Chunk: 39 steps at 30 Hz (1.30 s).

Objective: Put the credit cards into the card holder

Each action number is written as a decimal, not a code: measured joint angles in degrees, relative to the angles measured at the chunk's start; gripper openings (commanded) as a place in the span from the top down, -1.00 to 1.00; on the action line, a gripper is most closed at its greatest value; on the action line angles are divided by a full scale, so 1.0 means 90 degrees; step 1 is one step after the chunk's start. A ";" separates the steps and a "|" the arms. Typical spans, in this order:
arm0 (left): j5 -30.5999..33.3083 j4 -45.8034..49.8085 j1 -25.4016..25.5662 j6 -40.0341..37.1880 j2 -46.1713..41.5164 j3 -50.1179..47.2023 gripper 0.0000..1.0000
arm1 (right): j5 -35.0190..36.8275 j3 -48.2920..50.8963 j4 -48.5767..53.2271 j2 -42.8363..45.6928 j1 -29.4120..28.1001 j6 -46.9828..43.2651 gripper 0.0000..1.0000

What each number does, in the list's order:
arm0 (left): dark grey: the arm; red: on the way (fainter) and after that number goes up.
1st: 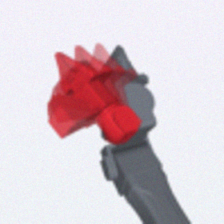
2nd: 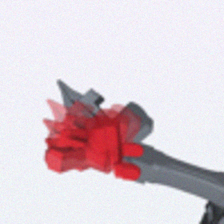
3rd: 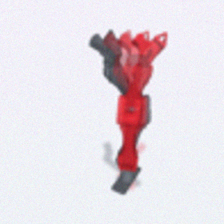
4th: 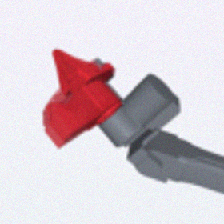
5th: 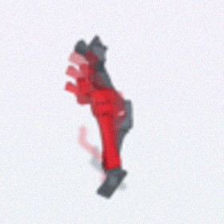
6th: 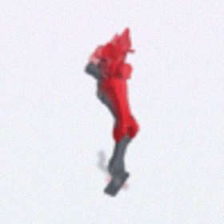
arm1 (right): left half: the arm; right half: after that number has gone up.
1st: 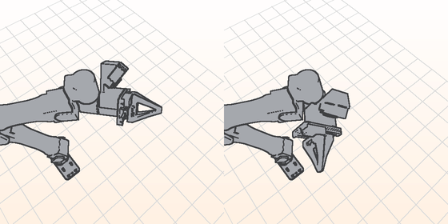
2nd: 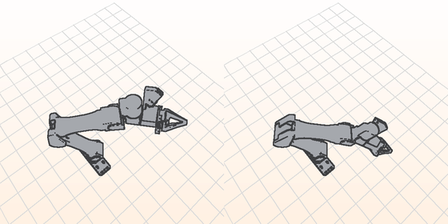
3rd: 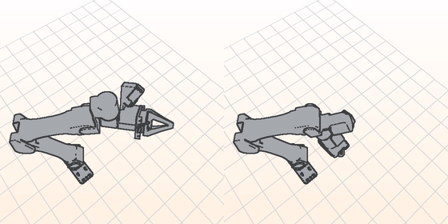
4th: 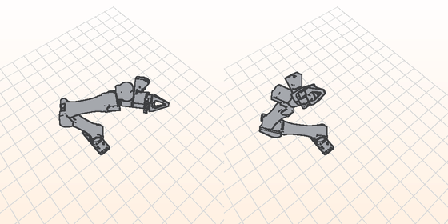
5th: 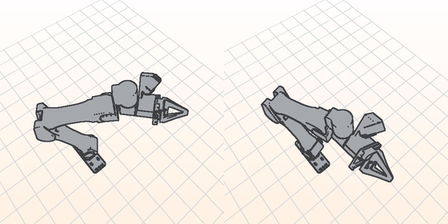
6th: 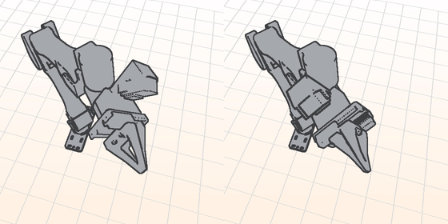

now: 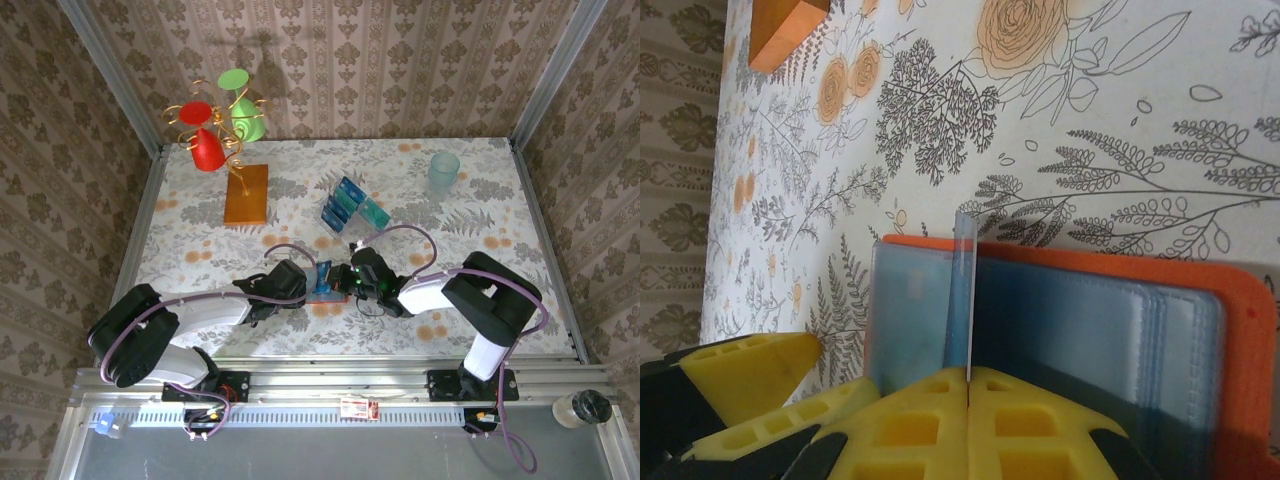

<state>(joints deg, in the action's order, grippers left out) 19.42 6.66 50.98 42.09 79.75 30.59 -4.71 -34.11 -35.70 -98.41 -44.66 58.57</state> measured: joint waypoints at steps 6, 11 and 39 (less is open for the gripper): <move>0.0017 0.0002 0.0007 0.0046 -0.0036 -0.0029 -0.53 | -0.0005 0.0015 -0.0058 -0.0002 -0.0022 0.0022 1.00; 0.0017 -0.0002 0.0007 0.0049 -0.0039 -0.0039 -0.53 | -0.0005 0.0095 -0.0112 -0.0002 -0.0027 0.0024 1.00; 0.0041 -0.0092 0.0036 0.0049 -0.0039 -0.0083 -0.53 | 0.0007 0.0272 0.0022 0.0187 -0.0221 0.0211 1.00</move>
<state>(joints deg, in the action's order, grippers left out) 19.79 5.82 51.31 42.52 79.40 29.85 -4.64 -31.66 -35.51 -96.73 -46.65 60.47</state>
